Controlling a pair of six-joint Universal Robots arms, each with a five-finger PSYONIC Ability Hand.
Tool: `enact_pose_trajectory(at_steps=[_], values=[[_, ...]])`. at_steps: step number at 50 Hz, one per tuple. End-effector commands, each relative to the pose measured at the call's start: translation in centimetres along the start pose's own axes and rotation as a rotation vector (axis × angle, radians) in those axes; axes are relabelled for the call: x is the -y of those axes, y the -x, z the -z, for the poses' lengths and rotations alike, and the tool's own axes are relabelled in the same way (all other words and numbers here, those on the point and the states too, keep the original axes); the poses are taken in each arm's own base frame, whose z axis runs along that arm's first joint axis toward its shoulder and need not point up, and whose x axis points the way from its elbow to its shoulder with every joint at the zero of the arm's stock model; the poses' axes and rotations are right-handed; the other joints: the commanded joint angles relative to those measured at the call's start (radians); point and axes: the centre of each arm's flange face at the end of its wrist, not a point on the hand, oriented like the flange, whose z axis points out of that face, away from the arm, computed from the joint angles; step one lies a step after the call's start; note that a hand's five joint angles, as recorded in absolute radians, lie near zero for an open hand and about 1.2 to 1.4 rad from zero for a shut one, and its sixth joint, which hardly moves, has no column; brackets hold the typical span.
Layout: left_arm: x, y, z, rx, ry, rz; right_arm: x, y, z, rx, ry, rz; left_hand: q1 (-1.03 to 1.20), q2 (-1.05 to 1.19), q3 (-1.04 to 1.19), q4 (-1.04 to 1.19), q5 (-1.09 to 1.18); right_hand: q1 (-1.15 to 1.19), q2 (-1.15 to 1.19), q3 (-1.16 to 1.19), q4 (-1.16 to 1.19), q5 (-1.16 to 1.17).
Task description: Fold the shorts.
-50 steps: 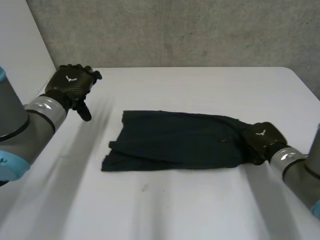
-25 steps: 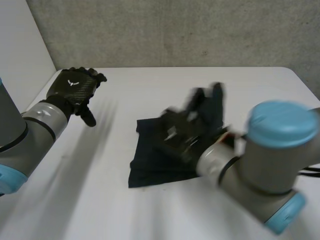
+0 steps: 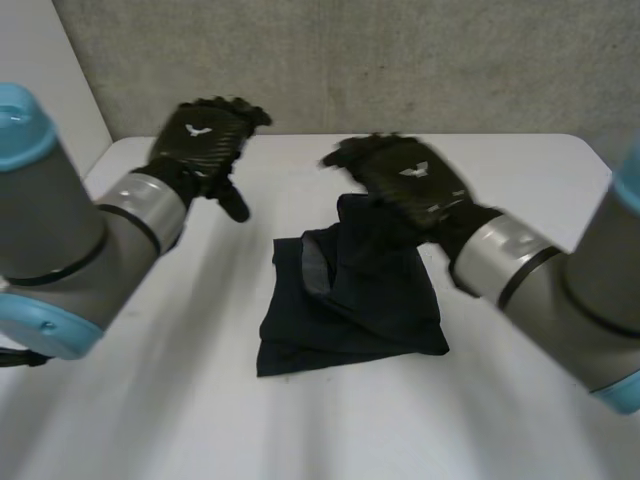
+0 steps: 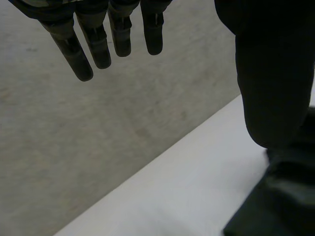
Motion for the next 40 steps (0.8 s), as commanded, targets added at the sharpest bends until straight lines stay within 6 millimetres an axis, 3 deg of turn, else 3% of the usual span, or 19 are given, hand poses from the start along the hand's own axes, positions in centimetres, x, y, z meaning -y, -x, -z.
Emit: enact_pose_trajectory(at_steps=[1,8,22,28,33,40], values=[[-1.9,-5.0,-0.4,-0.132,0.071,0.063,-2.6,-5.2,1.6,-0.233,0.161,-0.013,-0.010,0.012,0.003,0.009,0.020,-0.020,-0.038,-0.030,-0.050,-0.056],[-5.4,-9.1,0.5,-0.226,0.174,0.054,-4.1,-6.9,2.5,-0.290,0.215,-0.027,0.005,0.026,0.018,0.024,0.035,-0.020,-0.038,-0.030,-0.050,-0.056],[-9.0,-9.5,-0.7,-0.151,0.248,0.009,-5.1,-7.2,1.3,-0.279,0.235,-0.035,0.272,0.293,0.285,0.291,0.301,-0.020,-0.038,-0.030,-0.050,-0.056],[-9.3,-9.7,-0.7,-0.152,0.247,0.009,-5.8,-7.6,0.6,-0.280,0.250,-0.042,0.471,0.492,0.484,0.490,0.501,-0.020,-0.038,-0.030,-0.050,-0.056],[-9.0,-9.6,-1.0,-0.138,0.198,0.011,-6.3,-8.0,-0.1,-0.279,0.257,-0.045,1.130,1.152,1.143,1.150,1.160,-0.020,-0.038,-0.030,-0.050,-0.056],[-8.5,-8.7,-1.0,-0.096,0.185,0.009,-6.3,-7.4,-0.7,-0.245,0.274,-0.037,1.132,1.153,1.145,1.151,1.161,-0.020,-0.038,-0.030,-0.050,-0.056]])
